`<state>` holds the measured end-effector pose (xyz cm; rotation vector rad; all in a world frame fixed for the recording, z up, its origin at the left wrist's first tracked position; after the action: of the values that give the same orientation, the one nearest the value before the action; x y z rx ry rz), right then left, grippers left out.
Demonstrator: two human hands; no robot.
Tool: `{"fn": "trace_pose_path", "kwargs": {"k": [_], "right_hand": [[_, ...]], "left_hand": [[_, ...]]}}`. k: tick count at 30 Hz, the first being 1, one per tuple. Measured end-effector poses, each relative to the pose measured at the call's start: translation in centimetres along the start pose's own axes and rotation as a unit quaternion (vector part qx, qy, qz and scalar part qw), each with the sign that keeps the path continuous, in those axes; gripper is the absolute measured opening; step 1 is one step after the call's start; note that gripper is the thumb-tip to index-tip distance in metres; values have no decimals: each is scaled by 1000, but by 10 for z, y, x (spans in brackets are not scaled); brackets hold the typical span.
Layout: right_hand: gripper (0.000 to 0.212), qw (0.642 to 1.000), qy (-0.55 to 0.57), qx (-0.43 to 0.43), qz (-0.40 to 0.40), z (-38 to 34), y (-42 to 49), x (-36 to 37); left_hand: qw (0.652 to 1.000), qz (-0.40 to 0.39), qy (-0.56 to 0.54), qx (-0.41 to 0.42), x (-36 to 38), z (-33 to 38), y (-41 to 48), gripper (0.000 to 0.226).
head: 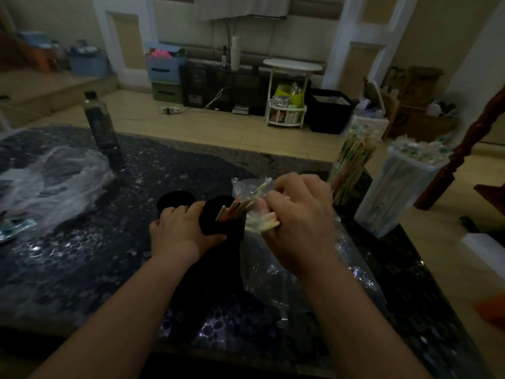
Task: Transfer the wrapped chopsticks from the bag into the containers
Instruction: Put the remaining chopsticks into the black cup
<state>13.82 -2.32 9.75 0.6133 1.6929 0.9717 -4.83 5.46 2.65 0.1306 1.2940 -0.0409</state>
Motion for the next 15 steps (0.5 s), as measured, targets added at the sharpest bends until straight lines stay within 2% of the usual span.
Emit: {"fn": "trace_pose_path", "kwargs": {"k": [2, 6, 8, 11, 13, 15], "right_hand": [[36, 999, 28, 44, 9, 2, -4, 3], [34, 975, 158, 155, -4, 8, -9, 11], [30, 954, 216, 206, 11, 12, -10, 15], [41, 917, 289, 275, 13, 16, -11, 22], [42, 895, 322, 310, -3, 16, -12, 26], [40, 867, 343, 357, -54, 17, -12, 31]], "left_hand": [[1000, 14, -5, 7, 0, -1, -2, 81], [1000, 22, -9, 16, 0, -1, -4, 81], [1000, 22, -6, 16, -1, -1, -4, 81], [1000, 18, -8, 13, -2, 1, -5, 82], [1000, 13, -5, 12, -2, 1, -5, 84], [1000, 13, 0, 14, -2, 0, -5, 85]]}}
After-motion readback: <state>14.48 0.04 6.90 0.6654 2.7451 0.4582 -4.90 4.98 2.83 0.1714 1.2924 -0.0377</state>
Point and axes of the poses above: each hand's wrist, its own y-axis towards the middle knuckle, its own x-axis out of the palm, z = x × y, the point moved 2 cm from there along y, towards the middle knuckle, and after that the axes turned 6 degrees about x, right-handed, at the moved point
